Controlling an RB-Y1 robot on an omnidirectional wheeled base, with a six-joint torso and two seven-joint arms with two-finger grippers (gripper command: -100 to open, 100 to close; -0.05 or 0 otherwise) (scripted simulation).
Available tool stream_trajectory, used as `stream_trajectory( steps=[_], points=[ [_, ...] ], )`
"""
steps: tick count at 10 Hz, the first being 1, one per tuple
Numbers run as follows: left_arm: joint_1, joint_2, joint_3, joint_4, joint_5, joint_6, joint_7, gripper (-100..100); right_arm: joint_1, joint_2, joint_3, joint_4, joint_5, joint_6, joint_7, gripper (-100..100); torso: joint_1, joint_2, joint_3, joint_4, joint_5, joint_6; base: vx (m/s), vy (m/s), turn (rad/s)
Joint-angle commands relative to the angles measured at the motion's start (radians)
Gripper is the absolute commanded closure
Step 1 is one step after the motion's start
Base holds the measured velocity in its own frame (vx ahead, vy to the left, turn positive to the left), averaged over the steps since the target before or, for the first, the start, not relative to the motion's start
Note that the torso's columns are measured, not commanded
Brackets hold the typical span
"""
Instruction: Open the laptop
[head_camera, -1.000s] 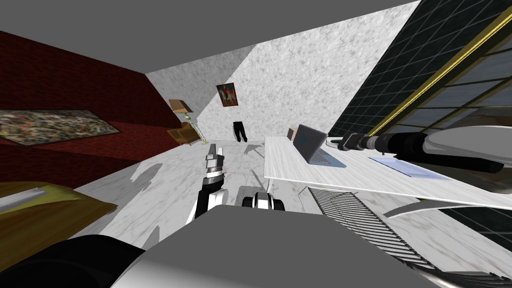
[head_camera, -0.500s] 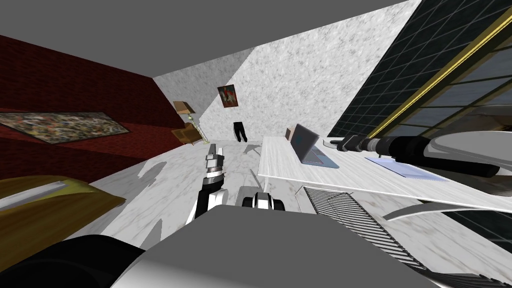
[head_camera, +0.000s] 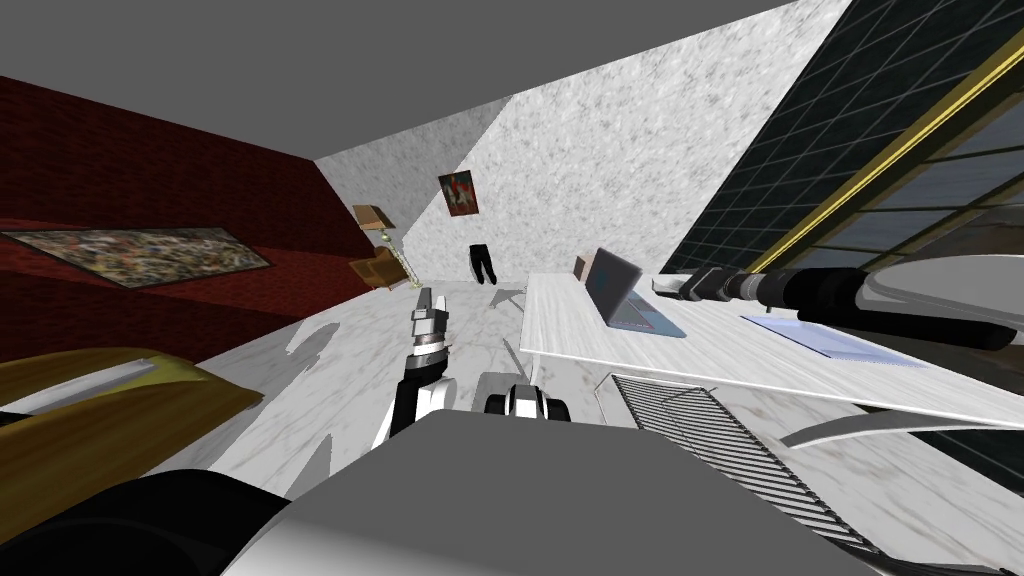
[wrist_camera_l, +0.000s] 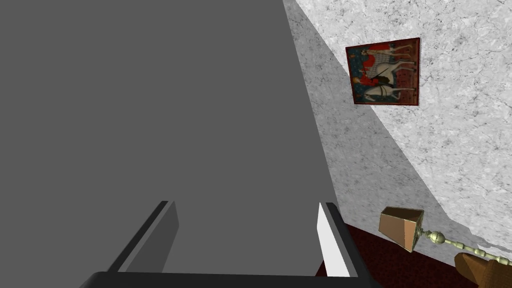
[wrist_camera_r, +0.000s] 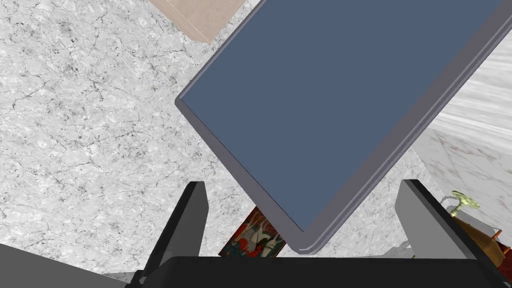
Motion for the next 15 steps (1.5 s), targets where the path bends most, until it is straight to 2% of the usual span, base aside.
stream_trajectory(
  steps=[1,3,6,7,8,9,10,13,15],
  points=[
    [0.0,0.0,0.0,0.0,0.0,0.0,0.0,0,0.037,-0.044,-0.023,0.007,0.042,0.021,-0.004,-100,-0.006,0.001,0.001,0.0,-0.002,0.0,0.025,0.148,0.015],
    [0.0,0.0,0.0,0.0,0.0,0.0,0.0,0,0.051,-0.078,-0.026,0.017,0.074,0.037,-0.007,-100,-0.01,0.003,0.002,0.001,-0.004,0.001,0.027,0.128,0.02],
    [0.0,0.0,0.0,0.0,0.0,0.0,0.0,0,0.072,-0.13,-0.032,0.035,0.122,0.063,-0.011,-100,-0.006,0.002,0.001,0.001,-0.002,0.0,0.03,0.143,0.017],
    [0.0,0.0,0.0,0.0,0.0,0.0,0.0,0,0.054,-0.119,-0.016,0.037,0.108,0.055,-0.005,-100,-0.007,0.001,0.001,0.0,-0.002,0.0,0.019,0.061,0.0],
    [0.0,0.0,0.0,0.0,0.0,0.0,0.0,0,0.054,-0.121,-0.016,0.037,0.11,0.058,-0.006,-100,-0.012,0.002,0.002,0.001,-0.004,0.001,0.004,0.015,0.002],
    [0.0,0.0,0.0,0.0,0.0,0.0,0.0,0,0.054,-0.121,-0.016,0.037,0.11,0.058,-0.006,100,-0.013,0.003,0.002,0.001,-0.005,0.001,0.003,0.007,0.002],
    [0.0,0.0,0.0,0.0,0.0,0.0,0.0,0,0.039,-0.086,-0.016,0.045,0.075,0.051,-0.011,100,-0.011,0.003,0.002,0.001,-0.004,0.001,-0.023,-0.107,0.067],
    [0.0,0.001,0.001,0.0,0.0,0.0,0.0,0,0.017,-0.034,-0.015,0.058,0.023,0.042,-0.018,100,-0.019,0.003,0.002,-0.002,-0.01,0.004,-0.087,-0.178,0.064],
    [0.0,0.001,0.001,0.0,0.0,0.0,0.0,0,0.002,0.001,-0.014,0.066,-0.011,0.036,-0.023,100,-0.008,-0.001,0.0,-0.001,-0.003,0.001,-0.056,-0.157,0.044]
  ],
)
